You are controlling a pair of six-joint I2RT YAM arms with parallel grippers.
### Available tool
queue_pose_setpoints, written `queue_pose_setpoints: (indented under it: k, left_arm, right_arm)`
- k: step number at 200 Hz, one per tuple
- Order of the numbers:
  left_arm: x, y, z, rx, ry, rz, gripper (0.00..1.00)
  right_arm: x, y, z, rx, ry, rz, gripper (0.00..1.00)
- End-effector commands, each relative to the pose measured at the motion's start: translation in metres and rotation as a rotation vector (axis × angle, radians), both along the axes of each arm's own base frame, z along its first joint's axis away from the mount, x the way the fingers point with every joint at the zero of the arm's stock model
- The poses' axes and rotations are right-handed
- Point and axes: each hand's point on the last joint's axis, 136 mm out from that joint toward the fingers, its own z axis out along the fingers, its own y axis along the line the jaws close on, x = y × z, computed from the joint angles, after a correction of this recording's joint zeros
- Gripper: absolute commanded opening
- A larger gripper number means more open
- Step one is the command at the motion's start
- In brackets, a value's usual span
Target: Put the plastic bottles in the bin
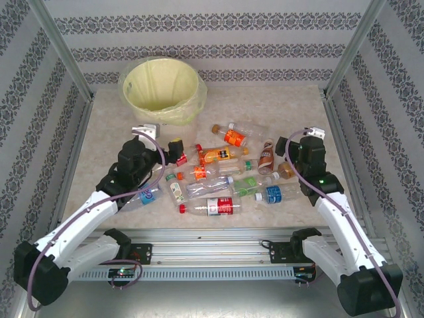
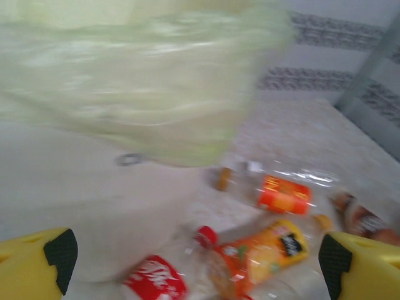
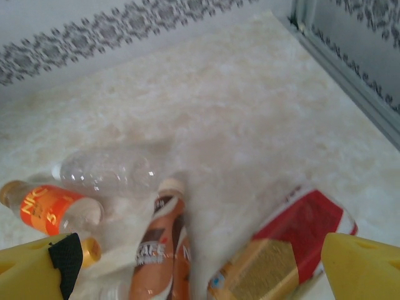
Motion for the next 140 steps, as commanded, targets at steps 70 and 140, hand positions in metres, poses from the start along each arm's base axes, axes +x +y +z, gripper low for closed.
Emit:
queue_pose_setpoints:
  k: [70, 140]
  left_arm:
    - [-0.059, -0.159, 0.029, 0.171, 0.102, -0.701, 1.0]
    - [-0.035, -0.177, 0.026, 0.204, 0.084, -0.658, 1.0]
  right_arm:
    - [-0.025, 0.03, -0.027, 0.123, 0.307, 0.076, 0.98]
    - [-0.015, 0.04, -0.019, 0.159, 0.314, 0.08, 0.98]
